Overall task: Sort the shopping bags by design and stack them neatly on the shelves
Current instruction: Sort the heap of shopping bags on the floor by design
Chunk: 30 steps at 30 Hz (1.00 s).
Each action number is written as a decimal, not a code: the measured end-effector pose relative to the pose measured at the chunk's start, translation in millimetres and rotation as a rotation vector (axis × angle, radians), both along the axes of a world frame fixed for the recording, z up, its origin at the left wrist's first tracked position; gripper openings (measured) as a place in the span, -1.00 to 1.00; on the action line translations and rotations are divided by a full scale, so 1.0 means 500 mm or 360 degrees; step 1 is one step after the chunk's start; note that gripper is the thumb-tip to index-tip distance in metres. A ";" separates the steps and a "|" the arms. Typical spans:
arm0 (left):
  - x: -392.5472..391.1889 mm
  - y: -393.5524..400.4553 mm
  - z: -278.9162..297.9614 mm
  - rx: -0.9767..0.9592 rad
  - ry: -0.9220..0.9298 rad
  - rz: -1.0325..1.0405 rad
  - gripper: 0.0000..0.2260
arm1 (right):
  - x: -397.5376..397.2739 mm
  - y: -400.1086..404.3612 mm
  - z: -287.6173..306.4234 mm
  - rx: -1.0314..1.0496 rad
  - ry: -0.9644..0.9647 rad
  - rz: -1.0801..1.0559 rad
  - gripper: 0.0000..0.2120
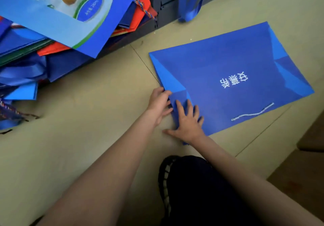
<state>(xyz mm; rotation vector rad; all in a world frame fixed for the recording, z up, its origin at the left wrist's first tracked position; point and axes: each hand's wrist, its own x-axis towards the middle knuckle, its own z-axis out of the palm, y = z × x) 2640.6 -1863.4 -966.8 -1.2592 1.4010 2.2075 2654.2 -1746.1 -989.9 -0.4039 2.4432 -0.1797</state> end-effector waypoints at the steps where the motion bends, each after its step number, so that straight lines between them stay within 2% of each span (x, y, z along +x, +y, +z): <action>1: -0.006 0.002 0.006 -0.0020 0.0044 -0.0027 -0.78 | -0.011 0.007 0.001 0.0041 0.0065 -0.0005 -0.09; 3: -0.010 -0.007 0.016 -0.0261 0.0110 -0.0138 -0.71 | -0.047 0.027 0.006 0.0061 0.0218 -0.0013 -0.26; 5: -0.003 -0.036 0.017 -0.0694 0.0156 -0.0357 -0.67 | -0.101 0.052 0.014 0.0006 0.0290 -0.0004 -0.39; 8: 0.028 -0.091 0.024 -0.1370 0.0274 -0.0716 -0.65 | -0.182 0.081 0.027 -0.0028 0.0212 -0.0013 -0.43; 10: 0.051 -0.126 0.049 -0.1776 0.0392 -0.0924 -0.63 | -0.214 0.071 0.039 -0.0113 0.0155 -0.0159 -0.41; 13: 0.078 -0.177 0.112 -0.2222 0.0716 -0.1205 -0.63 | -0.221 -0.003 0.075 -0.0670 -0.0005 -0.0697 -0.38; 16: 0.096 -0.242 0.180 -0.2668 0.0994 -0.1442 -0.59 | -0.198 -0.108 0.127 -0.1336 -0.0364 -0.1184 -0.41; 18: 0.108 -0.297 0.206 -0.3069 0.0925 -0.1449 -0.56 | -0.178 -0.177 0.162 -0.1637 -0.0614 -0.1340 -0.43; 19: 0.113 -0.323 0.216 -0.3227 0.0763 -0.1469 -0.51 | -0.168 -0.209 0.180 -0.1753 -0.0712 -0.1377 -0.44; 21: 0.113 -0.368 0.232 -0.3333 0.0228 -0.1566 -0.41 | -0.155 -0.264 0.208 -0.1919 -0.0848 -0.1378 -0.45; 23: 0.101 -0.392 0.223 -0.3014 -0.0298 -0.1671 -0.42 | -0.145 -0.300 0.228 -0.1984 -0.0925 -0.1318 -0.43; 24: 0.090 -0.395 0.215 -0.2870 -0.0381 -0.1683 -0.48 | -0.143 -0.309 0.233 -0.1980 -0.0931 -0.1276 -0.42; 25: 0.079 -0.393 0.210 -0.2811 -0.0357 -0.1683 -0.52 | -0.145 -0.310 0.238 -0.1970 -0.0922 -0.1236 -0.42; 28: 0.084 -0.387 0.204 -0.2900 -0.0035 -0.1541 -0.59 | -0.167 -0.287 0.247 -0.1925 -0.0866 -0.1205 -0.39; 30: 0.133 -0.396 0.204 -0.2964 0.0343 -0.1489 -0.57 | -0.185 -0.268 0.253 -0.1852 -0.0745 -0.1175 -0.33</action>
